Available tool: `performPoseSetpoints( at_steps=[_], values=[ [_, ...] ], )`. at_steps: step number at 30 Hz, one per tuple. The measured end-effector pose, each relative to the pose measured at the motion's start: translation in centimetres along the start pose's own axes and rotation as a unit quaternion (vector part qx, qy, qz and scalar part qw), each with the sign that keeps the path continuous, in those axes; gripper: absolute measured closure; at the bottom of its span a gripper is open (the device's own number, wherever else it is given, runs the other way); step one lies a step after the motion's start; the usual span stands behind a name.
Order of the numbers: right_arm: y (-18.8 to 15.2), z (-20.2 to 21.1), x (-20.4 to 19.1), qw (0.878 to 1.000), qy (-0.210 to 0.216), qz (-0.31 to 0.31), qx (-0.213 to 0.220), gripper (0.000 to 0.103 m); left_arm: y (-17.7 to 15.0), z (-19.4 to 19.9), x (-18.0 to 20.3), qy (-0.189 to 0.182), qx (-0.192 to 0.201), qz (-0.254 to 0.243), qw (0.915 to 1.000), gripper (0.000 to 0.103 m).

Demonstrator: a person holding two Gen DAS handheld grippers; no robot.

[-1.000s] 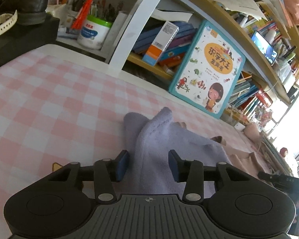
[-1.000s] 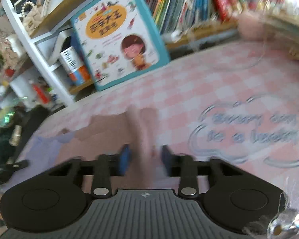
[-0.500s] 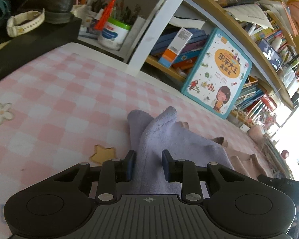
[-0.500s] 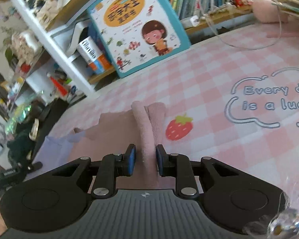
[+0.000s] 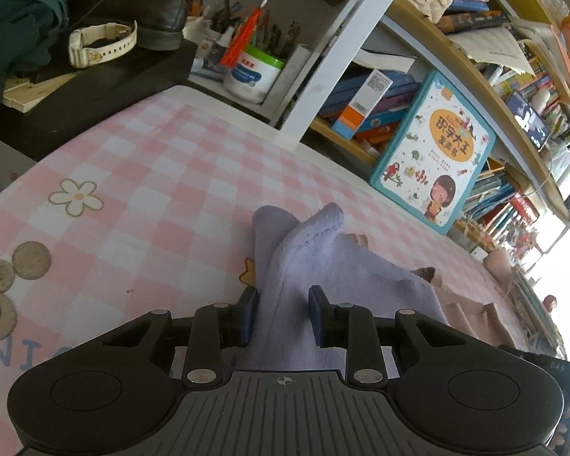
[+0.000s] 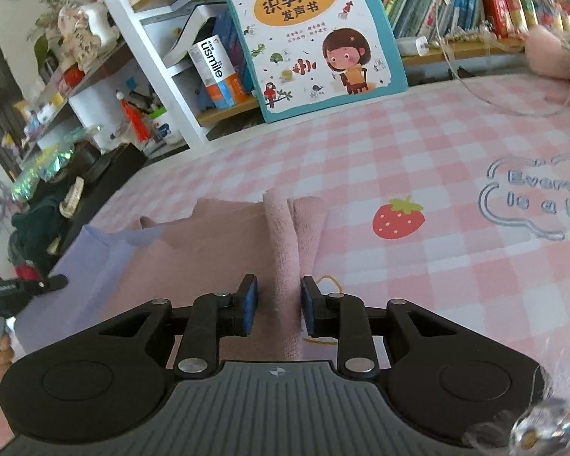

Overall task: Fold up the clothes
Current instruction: 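Lower the folded edges onto the sweater and open both grippers, then grasp the lavender hem corner with the left gripper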

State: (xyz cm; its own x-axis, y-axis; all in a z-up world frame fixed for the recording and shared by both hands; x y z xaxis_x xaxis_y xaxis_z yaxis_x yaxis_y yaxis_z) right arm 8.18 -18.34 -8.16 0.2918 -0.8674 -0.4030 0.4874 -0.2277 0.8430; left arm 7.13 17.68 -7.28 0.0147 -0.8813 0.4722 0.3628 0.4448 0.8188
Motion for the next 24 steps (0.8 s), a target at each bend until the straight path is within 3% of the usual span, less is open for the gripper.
performPoseSetpoints(
  at_steps=[2,4,8,12,19,24],
  values=[
    [0.2,0.3,-0.2,1.0,-0.012,0.028,0.004,0.064,0.0,0.3,0.2,0.006,0.001,-0.009,0.9999,0.074],
    [0.5,0.9,-0.4,0.998,-0.018,0.051,0.017,0.058,0.3,0.9,0.6,0.013,0.01,-0.02,0.9997,0.073],
    [1.5,3.1,-1.0,0.994,-0.026,0.094,0.058,0.044,1.2,3.1,1.6,0.025,0.048,-0.038,0.9978,0.055],
    [1.8,5.3,-2.0,0.983,-0.021,0.16,0.087,0.036,0.5,5.6,2.7,0.037,0.063,-0.052,0.996,0.038],
    [0.2,7.4,-4.1,0.969,0.044,0.227,0.084,0.021,-0.6,9.9,4.7,0.056,0.088,-0.078,0.9915,0.019],
    [-1.2,7.2,-4.7,0.964,0.073,0.244,0.071,0.021,-1.5,12.3,5.4,0.087,0.096,-0.084,0.988,0.009]
  ],
)
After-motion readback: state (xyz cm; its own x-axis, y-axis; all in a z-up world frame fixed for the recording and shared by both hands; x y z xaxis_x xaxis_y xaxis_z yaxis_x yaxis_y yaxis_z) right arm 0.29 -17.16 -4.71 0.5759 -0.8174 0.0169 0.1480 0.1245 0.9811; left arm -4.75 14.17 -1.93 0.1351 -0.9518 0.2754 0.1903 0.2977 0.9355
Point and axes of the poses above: each gripper's, at about its wrist camera, not at the fingertips, and z roughly against the way its jaws point, x to its right, y to its top, the point moved 9 cm from there along -z, roughly the way its jaws point, and after that the axes turned 15 degrees about x, right-handed, at the moved point
